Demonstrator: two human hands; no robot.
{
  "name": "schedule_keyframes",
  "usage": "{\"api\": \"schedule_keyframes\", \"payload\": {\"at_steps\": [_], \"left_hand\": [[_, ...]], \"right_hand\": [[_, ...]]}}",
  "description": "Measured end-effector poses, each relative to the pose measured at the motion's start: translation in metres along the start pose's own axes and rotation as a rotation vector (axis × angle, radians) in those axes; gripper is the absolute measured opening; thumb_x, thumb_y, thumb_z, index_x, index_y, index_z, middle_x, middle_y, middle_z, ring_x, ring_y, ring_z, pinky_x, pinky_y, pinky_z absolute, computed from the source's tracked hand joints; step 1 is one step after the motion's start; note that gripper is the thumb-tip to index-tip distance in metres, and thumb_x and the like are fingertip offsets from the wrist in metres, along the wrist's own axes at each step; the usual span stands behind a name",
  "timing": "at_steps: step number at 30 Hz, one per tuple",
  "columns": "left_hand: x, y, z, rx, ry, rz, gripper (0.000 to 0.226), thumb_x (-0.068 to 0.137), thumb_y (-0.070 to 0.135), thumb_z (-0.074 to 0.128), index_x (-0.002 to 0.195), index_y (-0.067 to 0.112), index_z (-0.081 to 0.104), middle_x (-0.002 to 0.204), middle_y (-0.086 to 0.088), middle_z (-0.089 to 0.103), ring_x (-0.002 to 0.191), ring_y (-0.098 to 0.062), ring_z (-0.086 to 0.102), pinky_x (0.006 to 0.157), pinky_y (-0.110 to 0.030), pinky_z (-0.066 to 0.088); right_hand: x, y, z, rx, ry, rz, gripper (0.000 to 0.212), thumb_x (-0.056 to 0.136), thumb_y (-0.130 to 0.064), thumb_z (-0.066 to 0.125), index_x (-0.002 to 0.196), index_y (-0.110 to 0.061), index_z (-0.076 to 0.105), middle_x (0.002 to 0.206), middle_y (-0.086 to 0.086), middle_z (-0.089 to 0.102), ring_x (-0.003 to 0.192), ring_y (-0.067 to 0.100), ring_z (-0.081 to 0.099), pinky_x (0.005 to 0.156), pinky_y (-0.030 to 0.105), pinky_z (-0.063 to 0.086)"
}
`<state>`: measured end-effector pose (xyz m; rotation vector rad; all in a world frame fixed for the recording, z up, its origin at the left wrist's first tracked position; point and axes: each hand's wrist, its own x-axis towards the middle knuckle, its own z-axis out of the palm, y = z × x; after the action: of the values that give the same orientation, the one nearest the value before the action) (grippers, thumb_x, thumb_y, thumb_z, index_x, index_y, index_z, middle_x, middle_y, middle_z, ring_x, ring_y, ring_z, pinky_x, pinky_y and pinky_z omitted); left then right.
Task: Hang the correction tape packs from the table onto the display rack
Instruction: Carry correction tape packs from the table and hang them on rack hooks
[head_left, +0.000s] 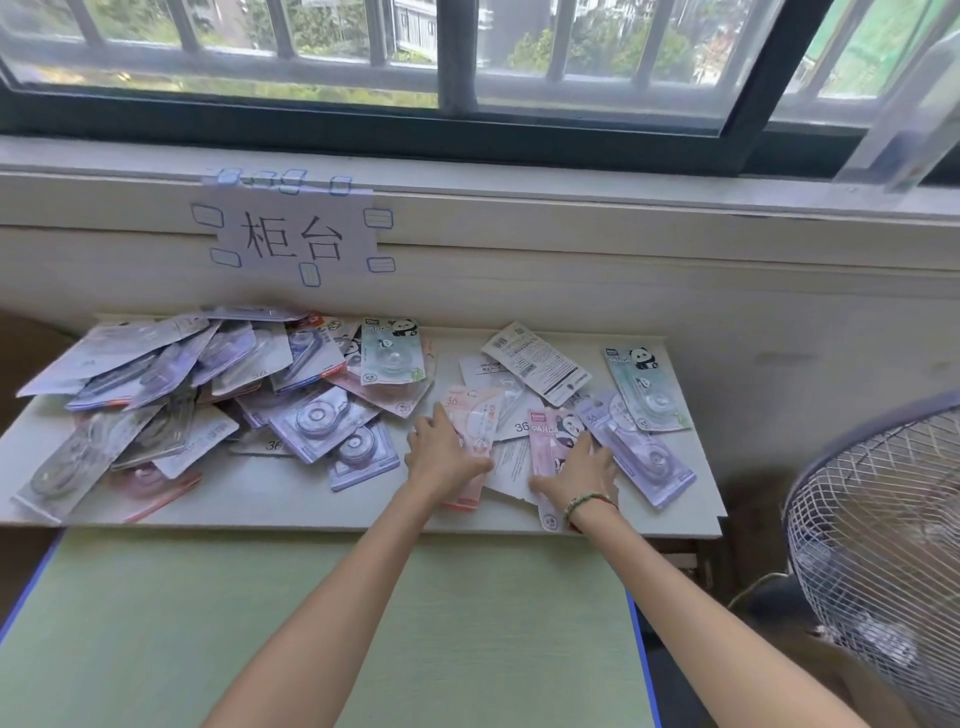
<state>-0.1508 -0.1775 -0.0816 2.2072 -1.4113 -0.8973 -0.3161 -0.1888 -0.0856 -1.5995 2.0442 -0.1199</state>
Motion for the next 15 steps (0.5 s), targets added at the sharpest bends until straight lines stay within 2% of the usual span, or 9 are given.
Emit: {"api": "schedule_keyframes", "payload": {"at_steps": [4, 7, 11, 15], "left_hand": [[-0.007, 0.000, -0.007, -0.083, 0.025, 0.007, 0.102, 0.067, 0.028, 0.082, 0.144, 0.002, 0.020, 0.141, -0.019, 0.022, 0.130, -0.037, 0.037, 0.108, -0.045, 0.037], [-0.017, -0.004, -0.013, -0.093, 0.077, 0.015, 0.104, 0.065, 0.030, 0.083, 0.143, 0.002, 0.021, 0.139, -0.016, 0.020, 0.129, -0.036, 0.034, 0.107, -0.043, 0.038], [-0.035, -0.014, -0.023, -0.095, 0.145, 0.036, 0.092, 0.065, 0.029, 0.082, 0.137, 0.010, 0.028, 0.129, -0.012, 0.022, 0.126, -0.034, 0.034, 0.101, -0.039, 0.039], [-0.061, -0.022, -0.035, -0.144, 0.142, 0.112, 0.104, 0.064, 0.032, 0.082, 0.145, 0.018, 0.018, 0.131, -0.014, 0.028, 0.125, -0.032, 0.037, 0.099, -0.039, 0.041]], "right_hand": [[-0.009, -0.001, -0.004, 0.032, -0.031, -0.023, 0.107, 0.075, -0.030, 0.076, 0.150, -0.007, 0.003, 0.149, 0.021, 0.014, 0.138, 0.036, 0.019, 0.105, 0.046, 0.034], [-0.021, -0.003, -0.007, 0.066, -0.020, -0.060, 0.104, 0.071, -0.025, 0.078, 0.146, -0.006, 0.008, 0.143, 0.017, 0.017, 0.133, 0.034, 0.023, 0.104, 0.046, 0.038], [-0.043, -0.006, -0.012, 0.119, 0.029, -0.098, 0.100, 0.072, -0.025, 0.078, 0.144, -0.006, 0.011, 0.140, 0.014, 0.016, 0.132, 0.033, 0.024, 0.103, 0.049, 0.039], [-0.073, -0.006, -0.016, 0.181, 0.114, -0.087, 0.097, 0.069, -0.027, 0.081, 0.141, -0.009, 0.018, 0.139, 0.013, 0.018, 0.130, 0.033, 0.026, 0.104, 0.048, 0.038]]}}
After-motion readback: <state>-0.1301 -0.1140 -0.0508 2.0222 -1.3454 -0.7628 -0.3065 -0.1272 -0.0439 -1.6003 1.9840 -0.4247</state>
